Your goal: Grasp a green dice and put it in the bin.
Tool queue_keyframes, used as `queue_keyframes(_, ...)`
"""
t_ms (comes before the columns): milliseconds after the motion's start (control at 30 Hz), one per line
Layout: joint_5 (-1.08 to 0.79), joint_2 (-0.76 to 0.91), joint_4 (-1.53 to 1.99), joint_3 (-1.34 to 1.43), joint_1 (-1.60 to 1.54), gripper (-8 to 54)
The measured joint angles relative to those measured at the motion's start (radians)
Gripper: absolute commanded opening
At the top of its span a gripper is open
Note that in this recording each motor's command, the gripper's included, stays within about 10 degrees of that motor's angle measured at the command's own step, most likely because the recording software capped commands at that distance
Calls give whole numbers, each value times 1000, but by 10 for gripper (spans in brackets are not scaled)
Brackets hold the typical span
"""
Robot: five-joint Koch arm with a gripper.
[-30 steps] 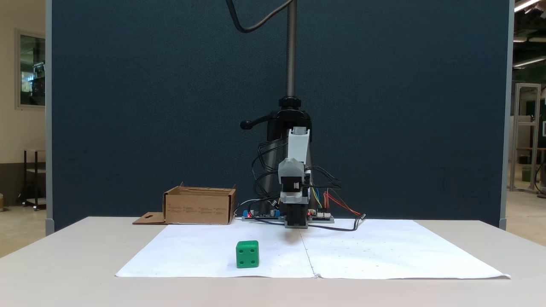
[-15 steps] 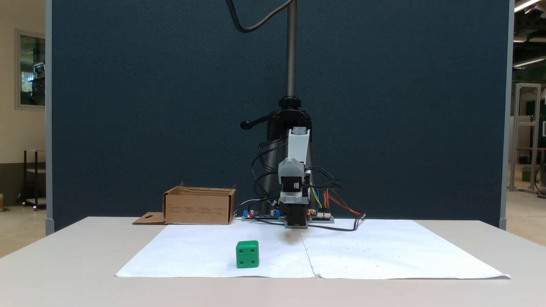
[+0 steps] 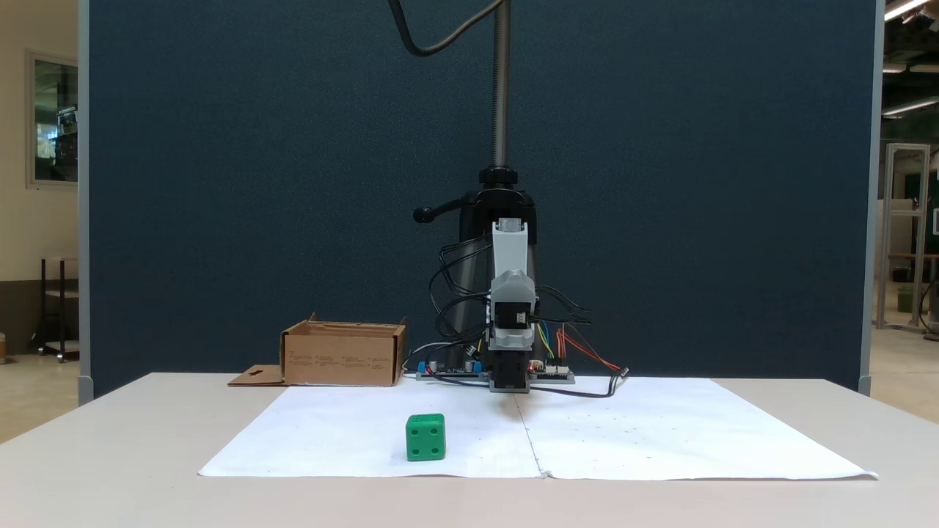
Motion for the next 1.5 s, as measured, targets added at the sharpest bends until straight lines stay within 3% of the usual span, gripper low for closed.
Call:
queue_keyframes(333,0,0,28,-20,-35,403)
queue_keyframes(633,0,0,612,-368,-26,404)
queue_keyframes(867,0,0,1074,-710,-26,450)
queue_keyframes(1167,0,-12,1609,-1083,-12,439)
queue_keyframes(1267,0,-109,1781,-1289,2,440)
queue_keyframes(1500,0,-509,2160,-1766,67,454)
